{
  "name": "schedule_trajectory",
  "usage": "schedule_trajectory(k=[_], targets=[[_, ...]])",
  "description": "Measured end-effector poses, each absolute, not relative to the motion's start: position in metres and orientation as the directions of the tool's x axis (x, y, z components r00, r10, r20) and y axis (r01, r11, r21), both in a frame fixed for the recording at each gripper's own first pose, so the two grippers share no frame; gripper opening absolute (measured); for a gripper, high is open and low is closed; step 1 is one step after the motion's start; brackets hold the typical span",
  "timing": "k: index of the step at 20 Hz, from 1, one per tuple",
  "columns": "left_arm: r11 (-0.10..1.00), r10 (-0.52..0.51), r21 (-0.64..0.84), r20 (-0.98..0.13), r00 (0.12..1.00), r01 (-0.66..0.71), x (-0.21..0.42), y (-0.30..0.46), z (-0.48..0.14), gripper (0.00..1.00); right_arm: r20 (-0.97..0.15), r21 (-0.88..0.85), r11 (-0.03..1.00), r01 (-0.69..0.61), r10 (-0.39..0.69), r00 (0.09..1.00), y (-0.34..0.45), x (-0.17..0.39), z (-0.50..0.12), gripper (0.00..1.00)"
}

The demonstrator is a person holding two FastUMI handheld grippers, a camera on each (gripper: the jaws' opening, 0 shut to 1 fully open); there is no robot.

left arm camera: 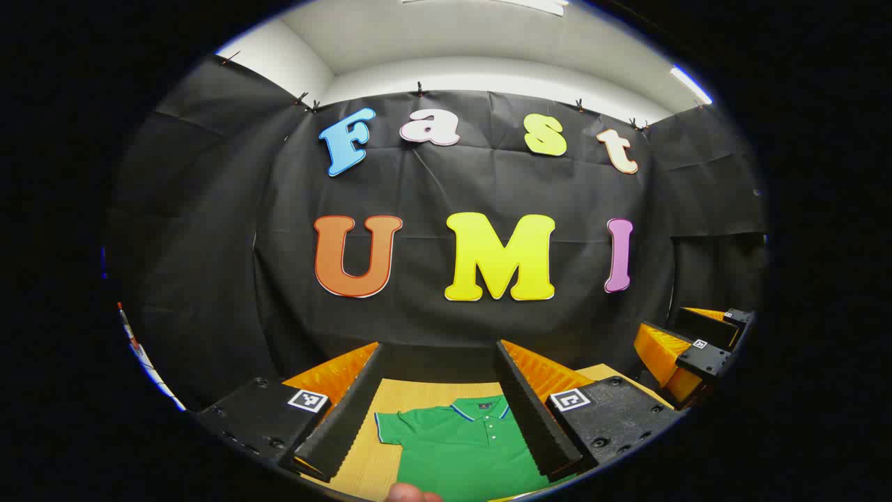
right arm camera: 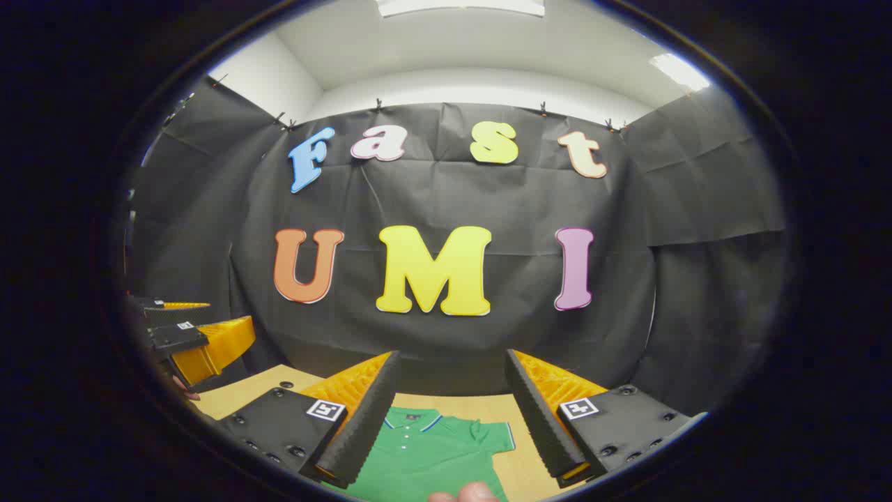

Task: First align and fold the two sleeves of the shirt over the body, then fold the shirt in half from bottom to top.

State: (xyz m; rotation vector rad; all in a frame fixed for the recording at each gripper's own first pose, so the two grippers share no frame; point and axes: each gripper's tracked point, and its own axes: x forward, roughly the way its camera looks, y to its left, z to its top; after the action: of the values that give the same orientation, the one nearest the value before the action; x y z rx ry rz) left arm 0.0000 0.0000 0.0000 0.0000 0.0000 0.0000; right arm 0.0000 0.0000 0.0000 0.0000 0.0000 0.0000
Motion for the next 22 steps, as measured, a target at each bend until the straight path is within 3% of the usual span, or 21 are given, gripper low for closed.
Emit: schedule_trajectory(k=[1,2,3,5,6,7,8,14,15,16,19,20,21,22], targets=[[1.000,0.010,0.001,-0.006,1.000,-0.010,-0.003,0.001,-0.001,0.99,-0.003,0.002,1.000,0.002,-0.002,1.000,-0.001,0.000,-0.001,0.89],[1.000,0.014,0.003,-0.013,1.000,-0.014,-0.003,0.002,-0.002,1.00,-0.003,0.007,1.000,0.005,-0.005,1.000,-0.002,0.001,0.000,0.89],[1.000,0.015,0.004,-0.017,1.000,-0.015,-0.005,0.003,-0.003,1.00,-0.004,0.009,1.000,0.004,-0.004,1.000,-0.002,0.002,0.000,0.95],[1.000,0.020,0.004,-0.018,1.000,-0.020,-0.003,0.005,-0.004,1.00,-0.014,0.013,1.000,0.002,-0.002,1.000,-0.001,0.003,-0.003,0.95],[1.000,0.018,0.001,-0.016,1.000,-0.018,0.000,0.003,-0.003,0.99,-0.019,0.017,1.000,0.002,-0.002,1.000,0.000,0.003,-0.005,0.89],[1.000,0.015,0.002,-0.015,1.000,-0.015,-0.001,0.002,-0.003,0.99,-0.024,0.021,1.000,0.006,-0.006,1.000,-0.001,0.004,-0.006,0.89],[1.000,0.011,0.004,-0.016,1.000,-0.011,0.000,0.001,-0.002,1.00,-0.027,0.024,1.000,0.008,-0.007,1.000,-0.001,0.004,-0.005,0.95],[1.000,-0.011,0.015,-0.010,1.000,0.012,0.000,-0.002,-0.001,1.00,-0.024,0.021,1.000,0.010,-0.010,1.000,-0.003,0.008,-0.003,0.95],[1.000,-0.013,0.014,-0.008,1.000,0.013,0.001,-0.002,0.000,1.00,-0.027,0.019,1.000,0.008,-0.008,1.000,-0.004,0.008,-0.005,0.95],[1.000,-0.013,0.015,-0.010,1.000,0.014,0.002,-0.004,-0.001,0.99,-0.029,0.016,1.000,0.008,-0.008,1.000,-0.004,0.009,-0.004,0.89],[1.000,-0.015,0.018,-0.014,1.000,0.015,0.001,-0.002,-0.001,0.99,-0.026,0.019,1.000,0.012,-0.011,1.000,-0.008,0.011,-0.003,0.89],[1.000,-0.015,0.017,-0.015,1.000,0.015,0.001,-0.002,-0.001,1.00,-0.025,0.021,1.000,0.014,-0.013,1.000,-0.009,0.012,-0.002,0.95],[1.000,-0.014,0.018,-0.016,1.000,0.014,0.002,-0.002,-0.002,0.99,-0.028,0.020,1.000,0.015,-0.015,0.999,-0.009,0.012,-0.003,0.89],[1.000,-0.015,0.019,-0.018,1.000,0.016,0.002,-0.002,-0.002,0.99,-0.035,0.018,1.000,0.019,-0.018,0.999,-0.011,0.014,-0.005,0.89]])
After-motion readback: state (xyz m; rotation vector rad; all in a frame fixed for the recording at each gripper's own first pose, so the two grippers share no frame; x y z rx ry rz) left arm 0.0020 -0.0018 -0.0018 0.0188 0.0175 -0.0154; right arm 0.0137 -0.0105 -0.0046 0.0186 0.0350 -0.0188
